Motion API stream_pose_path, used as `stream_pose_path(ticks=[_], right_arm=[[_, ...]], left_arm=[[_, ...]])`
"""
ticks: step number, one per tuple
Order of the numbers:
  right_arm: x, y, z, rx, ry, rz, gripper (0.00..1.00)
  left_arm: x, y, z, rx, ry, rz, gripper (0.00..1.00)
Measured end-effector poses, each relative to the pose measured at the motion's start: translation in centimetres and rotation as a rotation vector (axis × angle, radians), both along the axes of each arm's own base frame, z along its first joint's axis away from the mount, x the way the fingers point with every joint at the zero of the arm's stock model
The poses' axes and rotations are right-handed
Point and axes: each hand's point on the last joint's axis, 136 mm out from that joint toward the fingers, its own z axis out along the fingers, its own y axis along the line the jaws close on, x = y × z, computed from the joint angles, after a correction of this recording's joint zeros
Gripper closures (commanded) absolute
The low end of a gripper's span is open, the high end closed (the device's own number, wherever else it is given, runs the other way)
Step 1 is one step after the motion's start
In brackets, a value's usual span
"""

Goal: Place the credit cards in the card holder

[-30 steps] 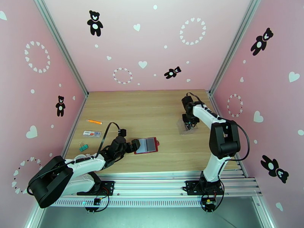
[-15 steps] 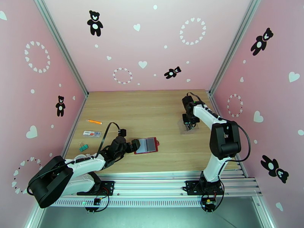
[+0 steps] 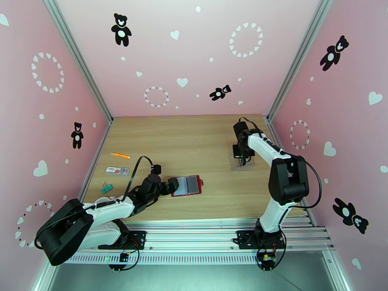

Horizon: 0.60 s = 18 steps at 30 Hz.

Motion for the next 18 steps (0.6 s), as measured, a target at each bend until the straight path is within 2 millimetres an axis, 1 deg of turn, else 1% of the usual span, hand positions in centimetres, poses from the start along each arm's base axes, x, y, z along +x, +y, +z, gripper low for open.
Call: stream_pose_path(ticks=[5,9,12,18], right_arm=[[0.1,0.2,-0.4,0.01,0.011,0.005,0.85],[0.1,0.4,-1.1,0.016,0.031,0.008,0.83],[0.1,0.4,-1.3,0.019,0.038,0.008,0.85],[0.2,0.5,-1.4,0.021,0.042,0.009,0.97]], left_arm=[[0.0,0.0,0.0,0.0,0.001,0.0,0.04],[0.0,0.0,0.0,0.0,-0.001,0.0,0.04],[0.0,0.0,0.0,-0.001,-0.001,0.0,0.04],[0.1,-0.1,0.0,0.0,0.0,-0.001,0.04]])
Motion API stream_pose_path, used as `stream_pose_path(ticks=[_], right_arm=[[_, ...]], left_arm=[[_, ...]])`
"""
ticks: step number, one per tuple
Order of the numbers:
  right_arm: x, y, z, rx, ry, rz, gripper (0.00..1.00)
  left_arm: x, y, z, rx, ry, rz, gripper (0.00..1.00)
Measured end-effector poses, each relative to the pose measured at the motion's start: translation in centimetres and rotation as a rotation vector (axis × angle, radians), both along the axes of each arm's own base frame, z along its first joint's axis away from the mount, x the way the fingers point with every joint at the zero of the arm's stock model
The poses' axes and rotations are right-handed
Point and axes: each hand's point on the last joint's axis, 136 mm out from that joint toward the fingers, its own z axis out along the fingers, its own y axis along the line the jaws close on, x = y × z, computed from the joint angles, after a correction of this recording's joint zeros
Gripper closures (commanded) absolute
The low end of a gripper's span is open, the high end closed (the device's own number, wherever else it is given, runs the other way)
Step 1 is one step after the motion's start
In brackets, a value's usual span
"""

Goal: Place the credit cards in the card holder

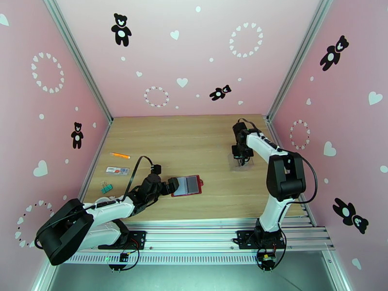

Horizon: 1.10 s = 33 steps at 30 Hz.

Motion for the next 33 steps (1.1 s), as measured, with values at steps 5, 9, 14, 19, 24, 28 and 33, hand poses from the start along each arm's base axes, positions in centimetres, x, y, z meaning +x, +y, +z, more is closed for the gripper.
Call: stream_pose_path(ticks=[5,9,14,19,24,28,33], right_arm=[[-0.2,0.1,2.0,0.014,-0.044,-0.003,1.0],[-0.6,0.4,7.0,0.053,-0.171,-0.005,1.0],[-3.1,2.5,11.6,0.222,-0.308,0.023,1.0],[-5.8,6.2,9.8,0.397,-0.281,0.066,1.0],[-10.2,13.9,5.7,0.561,-0.146,0.198,1.0],[-13.0,19.9,3.8,0.673,-0.068,0.288,1.0],[-13.4,23.4,1.9,0.741,-0.025,0.282,1.0]], left_arm=[[0.1,-0.1,0.0,0.005,-0.001,-0.003,0.04],[0.1,-0.1,0.0,0.005,-0.001,-0.005,0.05],[0.0,-0.2,0.0,0.005,-0.001,-0.014,0.06],[-0.3,-0.7,0.0,-0.002,0.006,-0.048,0.09],[-1.1,-1.6,0.0,-0.036,0.029,-0.11,0.15],[-1.7,-2.4,-0.2,-0.058,0.059,-0.154,0.23],[-1.1,-2.6,-0.1,-0.074,0.084,-0.148,0.37]])
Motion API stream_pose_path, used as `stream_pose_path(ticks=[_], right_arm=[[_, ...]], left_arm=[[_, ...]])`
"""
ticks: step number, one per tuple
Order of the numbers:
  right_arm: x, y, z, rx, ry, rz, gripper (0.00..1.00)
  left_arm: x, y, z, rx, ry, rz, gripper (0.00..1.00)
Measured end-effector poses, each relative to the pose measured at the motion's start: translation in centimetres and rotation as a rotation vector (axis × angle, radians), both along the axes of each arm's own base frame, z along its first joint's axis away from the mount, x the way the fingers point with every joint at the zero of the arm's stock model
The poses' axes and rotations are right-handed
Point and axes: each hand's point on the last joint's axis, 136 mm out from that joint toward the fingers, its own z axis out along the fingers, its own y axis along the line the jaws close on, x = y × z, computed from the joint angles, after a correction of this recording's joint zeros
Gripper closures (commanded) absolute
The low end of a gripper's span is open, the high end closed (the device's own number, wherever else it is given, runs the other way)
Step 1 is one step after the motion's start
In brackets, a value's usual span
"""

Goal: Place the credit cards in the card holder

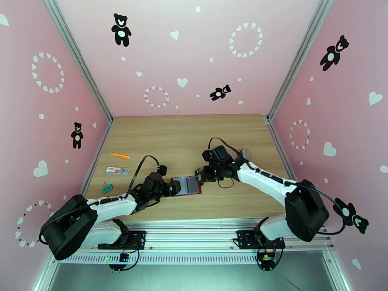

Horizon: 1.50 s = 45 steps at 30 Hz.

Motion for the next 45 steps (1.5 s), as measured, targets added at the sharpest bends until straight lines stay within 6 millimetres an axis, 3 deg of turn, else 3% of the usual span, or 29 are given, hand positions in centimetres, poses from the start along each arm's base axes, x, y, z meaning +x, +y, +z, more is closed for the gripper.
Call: stream_pose_path(ticks=[7,13,22,24,34,45], right_arm=[[0.1,2.5,-2.2,0.058,0.075,-0.01,1.0],[-0.4,3.7,-2.8,0.076,0.096,-0.003,1.0],[-1.2,3.0,-4.5,0.061,0.127,-0.045,1.0],[-1.3,3.0,-4.8,0.065,0.131,-0.057,1.0],[-1.0,3.0,-4.8,0.094,0.129,-0.106,1.0],[-0.7,3.3,-4.5,0.123,0.134,-0.142,1.0]], left_arm=[[1.5,0.2,-0.9,-0.032,0.059,0.028,0.5],[1.6,0.0,-1.0,-0.037,0.06,0.021,0.51],[0.4,0.7,-1.1,-0.011,0.103,0.014,0.53],[0.0,0.7,-1.1,-0.007,0.113,0.007,0.57],[-0.6,0.6,-1.3,-0.006,0.135,-0.022,0.67],[-0.4,-0.1,-1.7,-0.011,0.131,-0.034,0.68]])
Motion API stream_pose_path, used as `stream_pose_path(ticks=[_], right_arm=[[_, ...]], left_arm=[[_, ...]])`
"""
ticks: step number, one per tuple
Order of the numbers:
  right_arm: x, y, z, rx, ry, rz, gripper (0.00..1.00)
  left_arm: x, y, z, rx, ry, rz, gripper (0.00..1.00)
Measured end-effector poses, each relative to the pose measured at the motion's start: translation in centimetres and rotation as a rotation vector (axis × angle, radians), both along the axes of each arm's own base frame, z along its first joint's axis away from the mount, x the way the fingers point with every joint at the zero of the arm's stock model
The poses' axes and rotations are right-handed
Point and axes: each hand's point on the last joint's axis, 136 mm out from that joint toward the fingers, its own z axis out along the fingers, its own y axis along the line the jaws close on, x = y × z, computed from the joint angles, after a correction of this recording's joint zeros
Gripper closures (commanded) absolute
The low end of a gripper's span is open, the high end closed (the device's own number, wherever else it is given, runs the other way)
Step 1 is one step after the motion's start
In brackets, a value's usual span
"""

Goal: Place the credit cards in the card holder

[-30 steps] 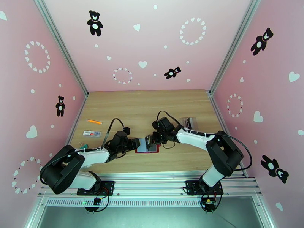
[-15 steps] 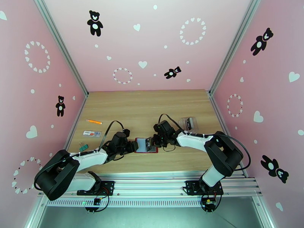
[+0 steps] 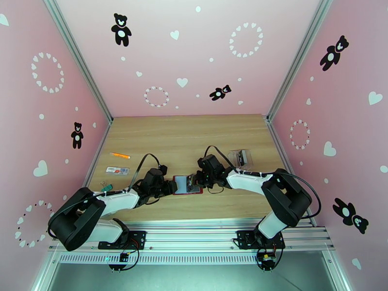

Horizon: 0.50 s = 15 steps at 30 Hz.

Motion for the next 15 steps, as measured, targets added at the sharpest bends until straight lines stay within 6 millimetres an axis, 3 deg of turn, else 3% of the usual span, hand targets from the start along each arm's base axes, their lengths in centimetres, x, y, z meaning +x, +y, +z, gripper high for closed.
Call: stream_pose_path(ticks=[15], right_arm=[[-0.05,0.1,-0.67,-0.005,0.012,0.003,1.0]], left_arm=[[0.03,-0.1,-0.03,-0.002,-0.002,-0.002,0.68]])
